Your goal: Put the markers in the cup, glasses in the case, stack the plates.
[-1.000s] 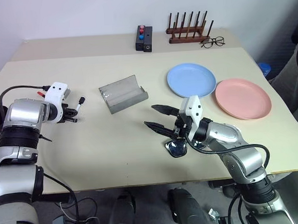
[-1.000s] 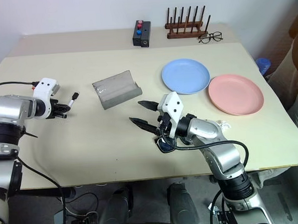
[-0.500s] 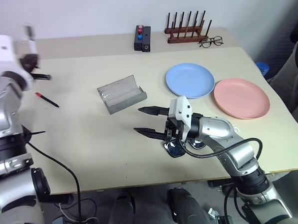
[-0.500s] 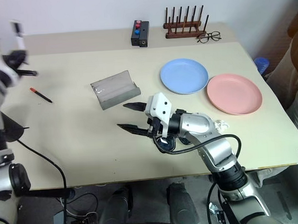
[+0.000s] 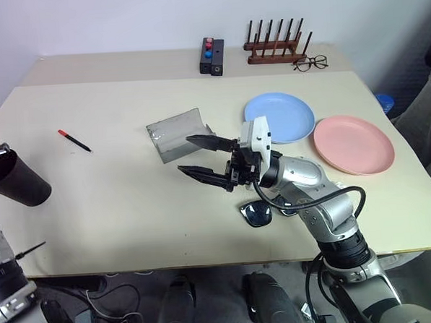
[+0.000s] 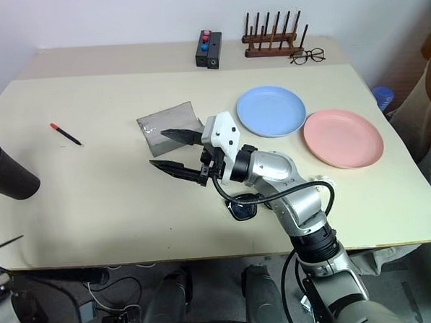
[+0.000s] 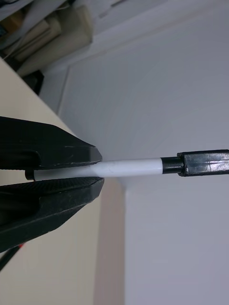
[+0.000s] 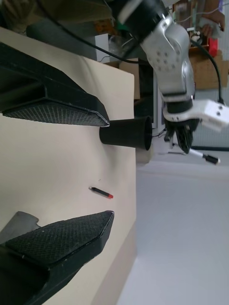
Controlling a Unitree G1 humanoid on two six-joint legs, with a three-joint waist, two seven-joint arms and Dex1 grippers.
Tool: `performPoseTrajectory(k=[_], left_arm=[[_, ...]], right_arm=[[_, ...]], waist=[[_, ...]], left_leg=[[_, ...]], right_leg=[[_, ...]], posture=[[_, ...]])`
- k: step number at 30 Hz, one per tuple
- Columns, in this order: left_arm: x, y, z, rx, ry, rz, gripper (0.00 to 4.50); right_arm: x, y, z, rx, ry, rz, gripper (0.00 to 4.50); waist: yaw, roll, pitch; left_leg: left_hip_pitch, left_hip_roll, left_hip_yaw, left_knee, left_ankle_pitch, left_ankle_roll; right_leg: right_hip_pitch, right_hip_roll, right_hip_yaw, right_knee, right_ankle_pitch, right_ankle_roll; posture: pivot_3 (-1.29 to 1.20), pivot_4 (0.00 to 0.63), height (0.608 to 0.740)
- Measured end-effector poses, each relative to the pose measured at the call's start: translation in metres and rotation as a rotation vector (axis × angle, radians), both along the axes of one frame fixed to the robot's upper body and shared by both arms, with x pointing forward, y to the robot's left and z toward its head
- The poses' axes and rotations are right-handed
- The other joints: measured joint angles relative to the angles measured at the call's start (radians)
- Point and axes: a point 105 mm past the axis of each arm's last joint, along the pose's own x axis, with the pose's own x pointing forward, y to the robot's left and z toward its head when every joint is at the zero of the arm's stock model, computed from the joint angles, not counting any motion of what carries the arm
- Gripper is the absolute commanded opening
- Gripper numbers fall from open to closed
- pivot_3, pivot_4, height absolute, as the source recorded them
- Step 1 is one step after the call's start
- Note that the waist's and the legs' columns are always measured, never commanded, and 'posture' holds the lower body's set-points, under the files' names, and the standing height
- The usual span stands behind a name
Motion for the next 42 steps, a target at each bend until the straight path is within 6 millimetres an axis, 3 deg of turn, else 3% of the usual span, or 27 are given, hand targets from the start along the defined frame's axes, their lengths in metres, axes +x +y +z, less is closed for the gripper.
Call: performPoseTrajectory(k=[17, 39, 42], left_arm=[[-0.031, 0.004, -0.036, -0.006, -0.020, 0.115, 0.05], [-0.027, 0.000, -0.056, -0.054, -0.004, 0.127, 0.05], [-0.027, 0.000, -0.057, -0.058, -0.001, 0.131, 1.15]], right_arm=[[0.002, 0.002, 0.013, 0.075, 0.024, -0.004, 2.86], [-0.002, 0.002, -0.003, 0.061, 0.052, 0.024, 2.86], [-0.004, 0.002, -0.006, 0.054, 0.057, 0.028, 2.86]], waist=[[-0.006, 0.000, 0.000], [-0.007, 0.000, 0.000], [-0.007, 0.000, 0.000]], left_leg=[[0.001, 0.000, 0.000, 0.000, 0.000, 0.000], [0.001, 0.000, 0.000, 0.000, 0.000, 0.000], [0.001, 0.000, 0.000, 0.000, 0.000, 0.000]], right_leg=[[0.000, 0.000, 0.000, 0.000, -0.002, -0.004], [0.000, 0.000, 0.000, -0.001, -0.004, -0.007], [0.000, 0.000, 0.000, -0.001, -0.004, -0.007]], posture=[[0.00, 0.150, 0.738], [0.00, 0.150, 0.738], [0.00, 0.150, 0.738]])
